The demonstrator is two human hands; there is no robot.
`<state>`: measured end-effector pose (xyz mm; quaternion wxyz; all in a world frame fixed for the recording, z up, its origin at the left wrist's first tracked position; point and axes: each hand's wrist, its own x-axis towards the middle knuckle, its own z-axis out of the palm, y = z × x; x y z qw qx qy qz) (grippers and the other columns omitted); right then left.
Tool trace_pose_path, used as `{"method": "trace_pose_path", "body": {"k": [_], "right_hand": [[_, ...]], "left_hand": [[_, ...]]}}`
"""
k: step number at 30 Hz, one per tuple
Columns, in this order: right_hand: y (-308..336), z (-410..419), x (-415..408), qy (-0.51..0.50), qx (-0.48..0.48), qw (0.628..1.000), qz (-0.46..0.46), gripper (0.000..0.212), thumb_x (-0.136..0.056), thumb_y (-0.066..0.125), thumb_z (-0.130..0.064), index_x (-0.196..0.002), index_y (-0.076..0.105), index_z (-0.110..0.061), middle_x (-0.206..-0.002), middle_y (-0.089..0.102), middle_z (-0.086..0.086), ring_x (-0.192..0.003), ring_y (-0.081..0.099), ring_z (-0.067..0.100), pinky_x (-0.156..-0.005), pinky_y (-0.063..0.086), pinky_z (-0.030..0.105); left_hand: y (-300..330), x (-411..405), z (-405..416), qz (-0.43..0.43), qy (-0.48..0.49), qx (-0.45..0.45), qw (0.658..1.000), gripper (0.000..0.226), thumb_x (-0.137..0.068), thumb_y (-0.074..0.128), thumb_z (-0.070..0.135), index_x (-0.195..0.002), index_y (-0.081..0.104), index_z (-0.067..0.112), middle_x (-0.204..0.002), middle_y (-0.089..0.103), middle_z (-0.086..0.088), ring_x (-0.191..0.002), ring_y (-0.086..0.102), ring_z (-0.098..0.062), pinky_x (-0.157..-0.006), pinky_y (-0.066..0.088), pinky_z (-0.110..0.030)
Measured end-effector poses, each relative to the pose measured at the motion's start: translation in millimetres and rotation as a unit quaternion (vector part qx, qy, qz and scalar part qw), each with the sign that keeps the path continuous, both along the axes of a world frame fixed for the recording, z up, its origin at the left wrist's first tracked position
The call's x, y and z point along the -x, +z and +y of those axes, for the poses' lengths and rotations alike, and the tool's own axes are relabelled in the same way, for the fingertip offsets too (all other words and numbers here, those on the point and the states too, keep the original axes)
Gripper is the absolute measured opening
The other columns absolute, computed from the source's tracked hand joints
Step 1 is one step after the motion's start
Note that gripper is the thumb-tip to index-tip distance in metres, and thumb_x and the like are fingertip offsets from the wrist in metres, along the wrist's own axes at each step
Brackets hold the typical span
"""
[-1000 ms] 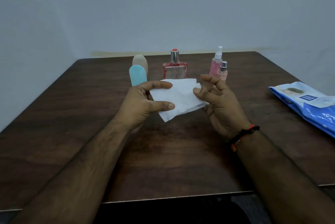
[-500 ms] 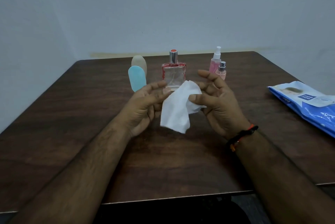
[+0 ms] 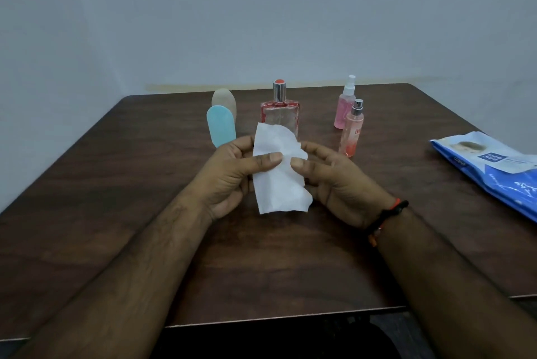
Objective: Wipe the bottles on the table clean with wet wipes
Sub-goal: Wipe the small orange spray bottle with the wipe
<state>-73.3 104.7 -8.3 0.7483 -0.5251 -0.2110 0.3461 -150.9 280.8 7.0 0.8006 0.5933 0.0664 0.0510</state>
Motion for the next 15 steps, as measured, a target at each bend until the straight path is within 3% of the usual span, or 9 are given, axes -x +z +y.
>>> {"method": "trace_pose_path", "body": {"k": [4,11,13,15], "right_hand": [[0,-2,2,0.03,0.021,0.999,-0.01,0.047,-0.082,0.069,-0.013,-0.128,0.061,-0.004,-0.124,0.068,0.013,-0.116,0.064,0.031,-0.102,0.048,0.05],[-1,-4,-3,-0.078,-0.016,0.996,-0.045,0.051,-0.07,0.073,0.003,-0.119,0.063,-0.001,-0.116,0.071,0.015,-0.108,0.068,0.035,-0.089,0.057,0.053],[-1,-3,-1,-0.118,-0.051,0.985,-0.115,0.048,-0.068,0.074,0.005,-0.114,0.064,-0.005,-0.113,0.073,0.009,-0.107,0.069,0.029,-0.088,0.058,0.046],[-1,-4,-1,-0.153,-0.062,0.956,-0.245,0.053,-0.073,0.073,0.011,-0.118,0.062,-0.015,-0.108,0.072,0.004,-0.104,0.069,0.023,-0.086,0.058,0.036]], "left_hand": [[0,2,-1,-0.017,-0.029,-0.009,0.999,0.051,-0.072,0.071,0.005,-0.122,0.063,0.009,-0.119,0.072,-0.01,-0.11,0.069,-0.028,-0.09,0.058,-0.043],[1,5,10,-0.016,-0.009,-0.134,0.991,0.055,-0.064,0.079,0.003,-0.117,0.066,0.011,-0.115,0.074,-0.003,-0.109,0.07,-0.025,-0.09,0.058,-0.046],[-1,4,11,-0.049,0.027,-0.157,0.986,0.039,-0.066,0.08,0.002,-0.102,0.072,0.014,-0.108,0.075,-0.003,-0.106,0.07,-0.027,-0.09,0.058,-0.049],[-2,4,11,-0.096,0.066,-0.194,0.974,0.025,-0.075,0.076,-0.005,-0.085,0.076,0.018,-0.1,0.075,-0.004,-0.104,0.069,-0.029,-0.092,0.057,-0.052]]}}
